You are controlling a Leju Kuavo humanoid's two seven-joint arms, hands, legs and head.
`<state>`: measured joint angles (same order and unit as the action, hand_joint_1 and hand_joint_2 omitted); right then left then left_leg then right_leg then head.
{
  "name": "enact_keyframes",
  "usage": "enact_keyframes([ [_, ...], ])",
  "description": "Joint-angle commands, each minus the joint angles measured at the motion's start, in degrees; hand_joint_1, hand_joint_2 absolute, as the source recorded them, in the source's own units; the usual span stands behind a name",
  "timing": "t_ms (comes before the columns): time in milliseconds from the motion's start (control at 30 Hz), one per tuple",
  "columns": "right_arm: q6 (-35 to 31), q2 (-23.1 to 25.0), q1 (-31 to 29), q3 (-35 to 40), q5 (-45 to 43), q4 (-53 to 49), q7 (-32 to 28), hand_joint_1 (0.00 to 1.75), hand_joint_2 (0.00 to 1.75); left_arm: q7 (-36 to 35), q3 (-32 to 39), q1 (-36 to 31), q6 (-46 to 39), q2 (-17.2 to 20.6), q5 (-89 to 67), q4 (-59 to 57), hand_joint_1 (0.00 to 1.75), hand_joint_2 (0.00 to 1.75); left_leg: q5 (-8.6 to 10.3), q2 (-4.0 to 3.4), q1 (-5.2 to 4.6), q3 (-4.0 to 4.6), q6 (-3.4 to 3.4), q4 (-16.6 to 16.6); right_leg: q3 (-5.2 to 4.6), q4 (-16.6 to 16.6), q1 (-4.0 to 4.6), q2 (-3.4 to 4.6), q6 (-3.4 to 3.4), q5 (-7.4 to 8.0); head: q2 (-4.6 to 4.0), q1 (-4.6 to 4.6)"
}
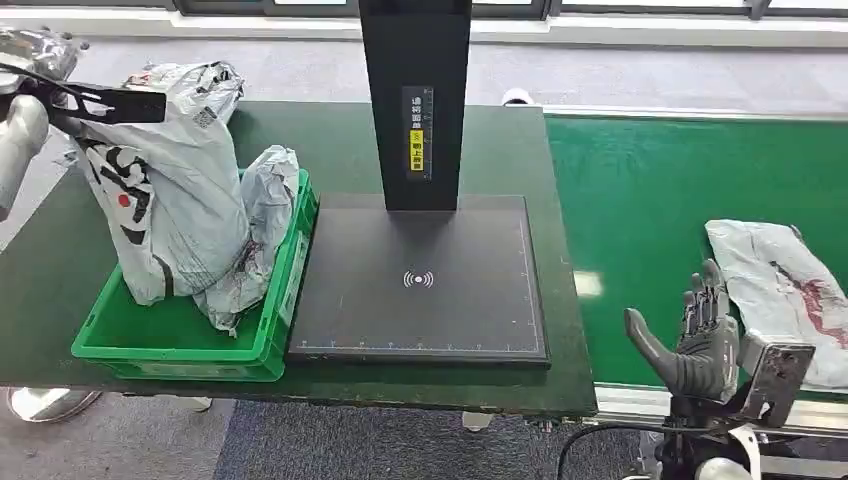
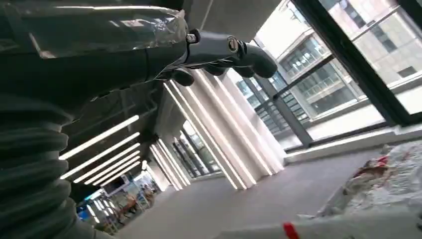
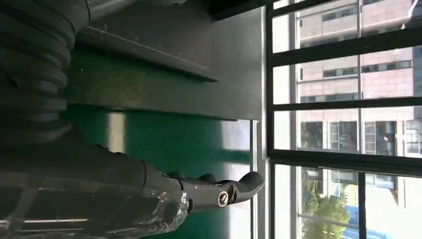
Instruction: Moved the parcel from conveyor to table for the left to box.
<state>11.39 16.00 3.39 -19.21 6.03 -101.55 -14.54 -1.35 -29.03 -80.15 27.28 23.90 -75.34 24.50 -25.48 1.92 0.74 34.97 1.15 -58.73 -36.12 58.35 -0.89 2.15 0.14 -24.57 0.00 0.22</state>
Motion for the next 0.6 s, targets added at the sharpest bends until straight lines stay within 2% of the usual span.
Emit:
enact_keyframes([
  [33,1.53,2.12,1.74,-9.01,-0.07,-2.07,0.02,0.0,1.75,1.43,-2.16,-14.68,4.72,-10.49,3.24,-6.47,0.0,1.75,0.0,0.49,0.13,0.26,-0.05,-0.2,0.05,0.03,0.16,-0.68,0.0,-0.11,0.02,0.0],
  [67,1.88,1.94,1.45,-9.03,0.17,-1.79,-0.09,0.0,1.75,4.14,-3.23,-15.52,6.96,-9.67,3.03,-6.07,0.0,1.75,-0.04,0.52,0.11,0.23,-0.1,-0.22,0.12,0.03,0.16,-0.8,0.01,-0.16,0.02,0.0],
  [267,2.12,1.93,0.89,-9.1,0.36,-1.33,-0.18,0.0,1.75,5.16,-3.56,-15.07,6.56,-8.68,2.96,-5.82,0.0,1.75,-0.08,-0.09,0.02,0.01,-0.05,-0.05,0.09,-0.02,-0.04,-0.14,-0.03,-0.04,0.02,0.0],
  [533,2.12,1.93,0.89,-9.1,0.36,-1.33,-0.18,0.0,1.75,5.16,-3.56,-15.07,6.56,-8.68,2.96,-5.82,0.0,1.75,-0.01,-0.05,0.01,0.0,0.01,0.0,0.09,-0.02,0.03,-0.25,-0.01,-0.03,0.02,-0.02],
  [567,2.4,1.77,0.74,-9.0,0.67,-1.18,-0.18,0.0,1.75,9.25,-5.0,-16.02,9.27,-8.37,2.65,-6.17,0.0,1.75,0.01,-0.01,0.02,0.06,0.03,-0.04,0.03,0.01,0.03,-0.2,0.0,-0.01,0.02,-0.02],
  [600,2.71,1.45,0.58,-9.01,0.78,-0.86,-0.14,0.0,1.75,13.12,-6.02,-17.33,11.5,-7.96,2.91,-6.35,0.0,0.0,0.03,-0.01,0.01,0.07,0.04,-0.03,0.0,0.03,0.01,-0.17,0.0,-0.01,0.0,0.0],
])
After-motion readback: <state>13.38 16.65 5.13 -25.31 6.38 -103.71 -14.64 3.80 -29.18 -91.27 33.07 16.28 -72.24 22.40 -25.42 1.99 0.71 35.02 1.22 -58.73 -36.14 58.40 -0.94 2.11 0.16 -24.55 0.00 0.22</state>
